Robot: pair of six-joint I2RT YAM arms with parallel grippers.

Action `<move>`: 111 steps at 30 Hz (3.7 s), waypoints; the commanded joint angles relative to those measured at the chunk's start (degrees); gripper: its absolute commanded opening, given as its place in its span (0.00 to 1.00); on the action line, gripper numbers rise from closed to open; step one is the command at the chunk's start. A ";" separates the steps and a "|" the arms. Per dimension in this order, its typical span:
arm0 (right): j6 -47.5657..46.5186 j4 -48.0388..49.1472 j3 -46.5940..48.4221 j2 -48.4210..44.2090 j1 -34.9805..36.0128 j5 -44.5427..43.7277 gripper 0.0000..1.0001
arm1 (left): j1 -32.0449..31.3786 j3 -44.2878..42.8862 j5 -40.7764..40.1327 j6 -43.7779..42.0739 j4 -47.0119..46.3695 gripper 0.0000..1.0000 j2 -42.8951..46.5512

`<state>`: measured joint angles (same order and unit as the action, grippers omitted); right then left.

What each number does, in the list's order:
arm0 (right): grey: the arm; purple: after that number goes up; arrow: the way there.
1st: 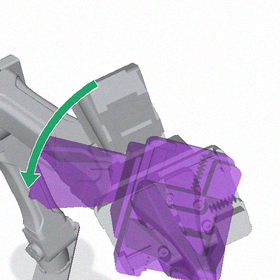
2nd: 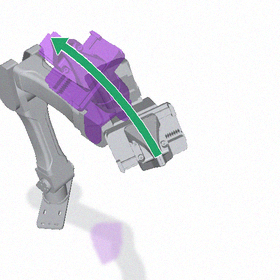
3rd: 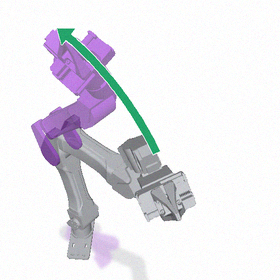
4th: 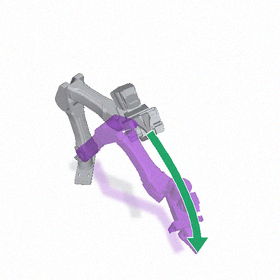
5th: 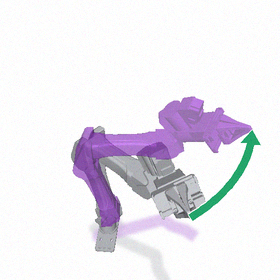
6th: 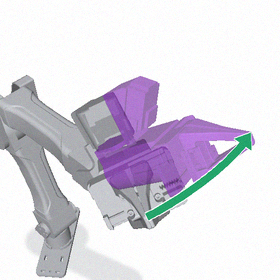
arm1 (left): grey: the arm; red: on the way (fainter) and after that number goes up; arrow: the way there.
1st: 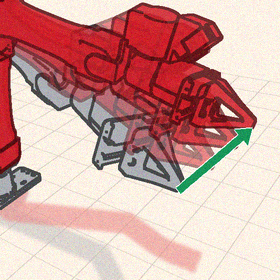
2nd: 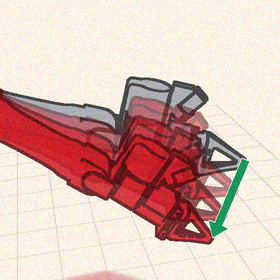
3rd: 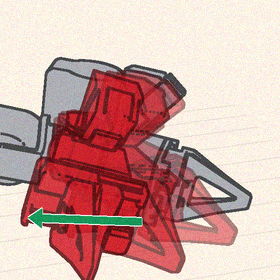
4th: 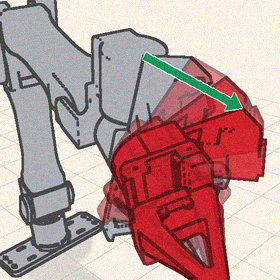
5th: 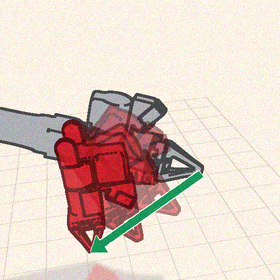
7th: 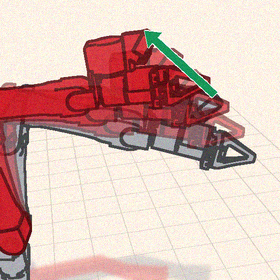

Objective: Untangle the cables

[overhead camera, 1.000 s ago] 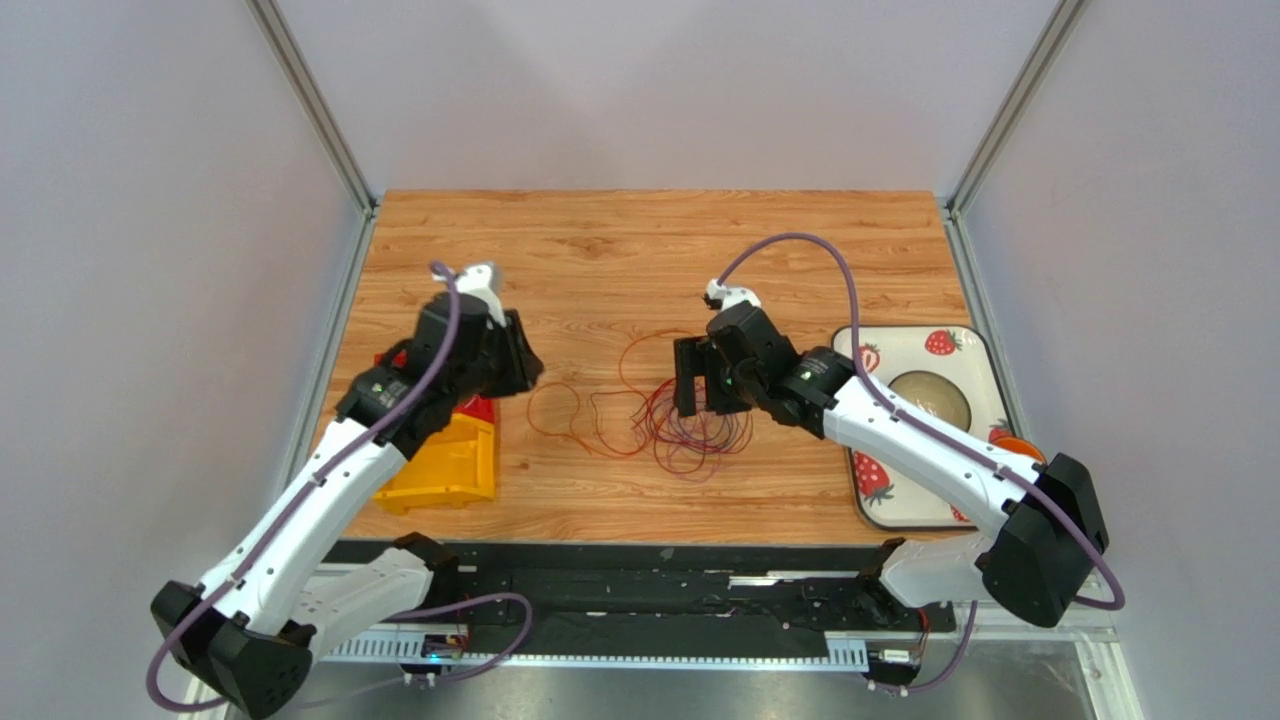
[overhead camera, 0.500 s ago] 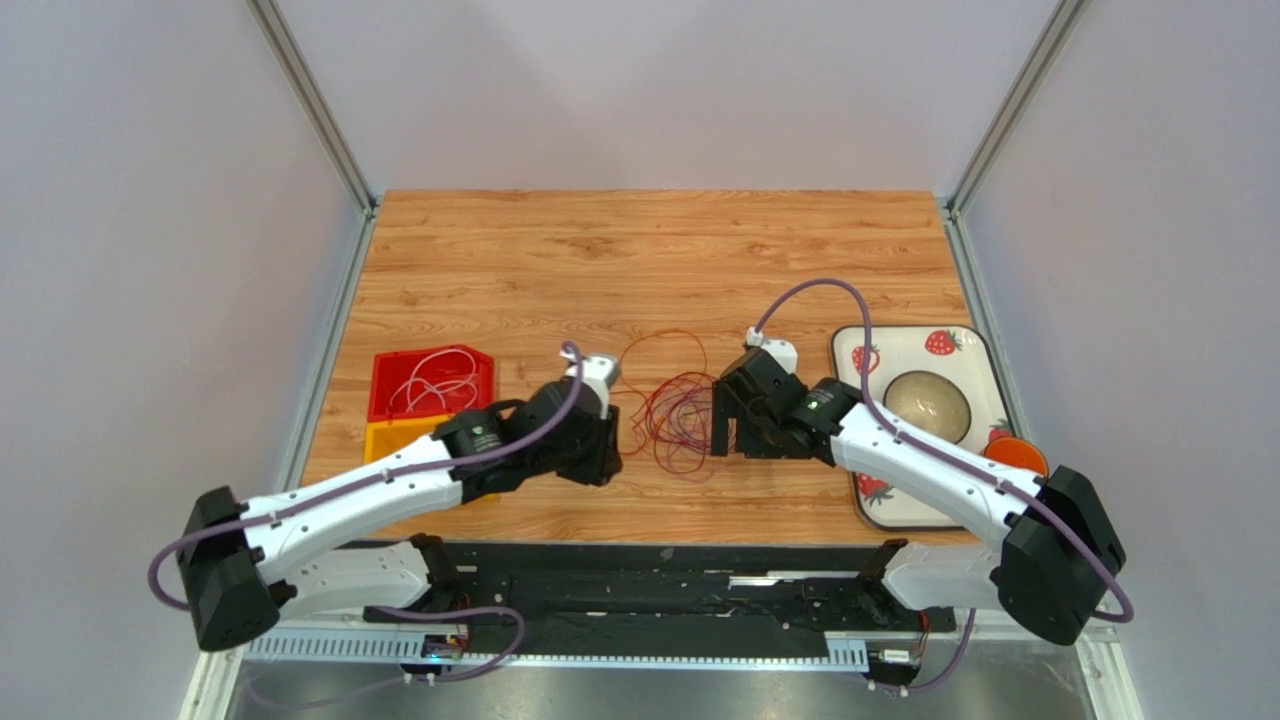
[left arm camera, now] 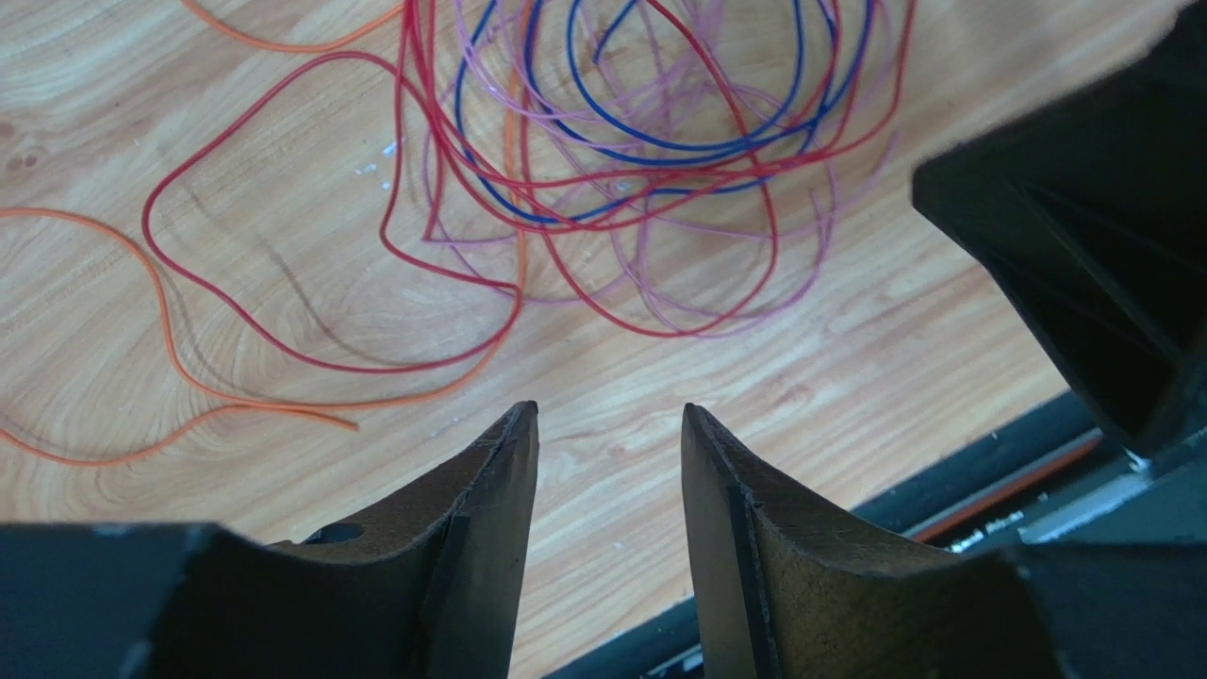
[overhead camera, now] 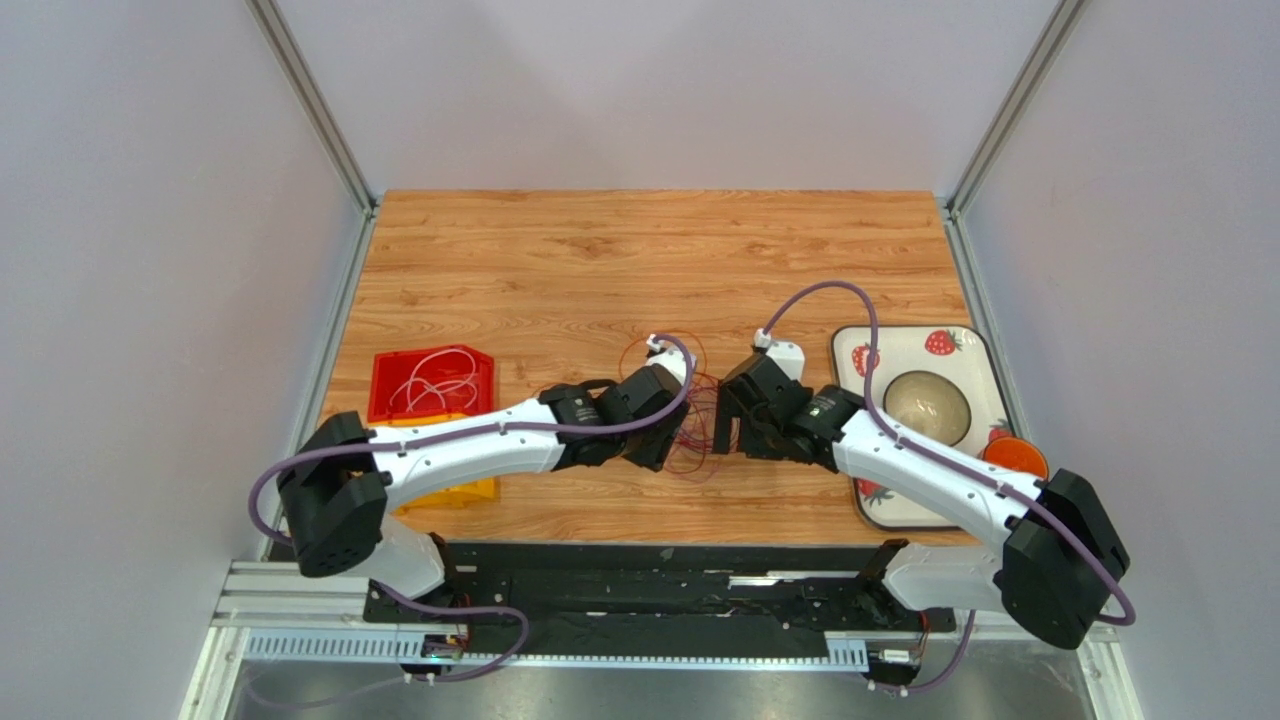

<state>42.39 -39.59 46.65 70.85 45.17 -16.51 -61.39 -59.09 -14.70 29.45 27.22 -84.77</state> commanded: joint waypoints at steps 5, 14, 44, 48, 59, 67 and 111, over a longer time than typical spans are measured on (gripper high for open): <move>0.50 9.71 -4.91 1.74 -0.17 -2.11 0.86 | 1.80 -7.00 1.44 1.30 -0.51 0.48 -7.85; -3.37 14.98 -7.01 6.23 -1.05 -3.35 0.87 | 8.29 -15.35 0.99 -2.64 1.78 0.41 -14.01; -5.48 20.08 -8.60 8.96 -4.56 3.33 0.85 | 13.75 -16.06 3.71 -2.65 -0.15 0.33 -25.79; -5.48 20.17 -8.68 8.96 -4.48 3.50 0.85 | 15.50 -14.74 4.94 -2.12 -1.38 0.28 -25.97; -5.65 21.22 -9.47 7.73 -4.56 4.03 0.86 | 15.59 -15.35 5.56 -2.29 -0.77 0.00 -24.13; -5.30 22.28 -11.32 5.53 -4.65 3.51 0.87 | 15.59 -25.45 3.63 -3.17 9.76 0.00 -16.22; -4.60 25.09 -15.98 -1.86 -4.65 2.80 0.87 | 15.68 -29.54 7.94 -9.87 1.59 0.02 13.66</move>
<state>37.52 -16.84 30.79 70.28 40.66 -12.93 -45.67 -103.90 -1.17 12.88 22.52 -70.61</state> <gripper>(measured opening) 0.869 0.009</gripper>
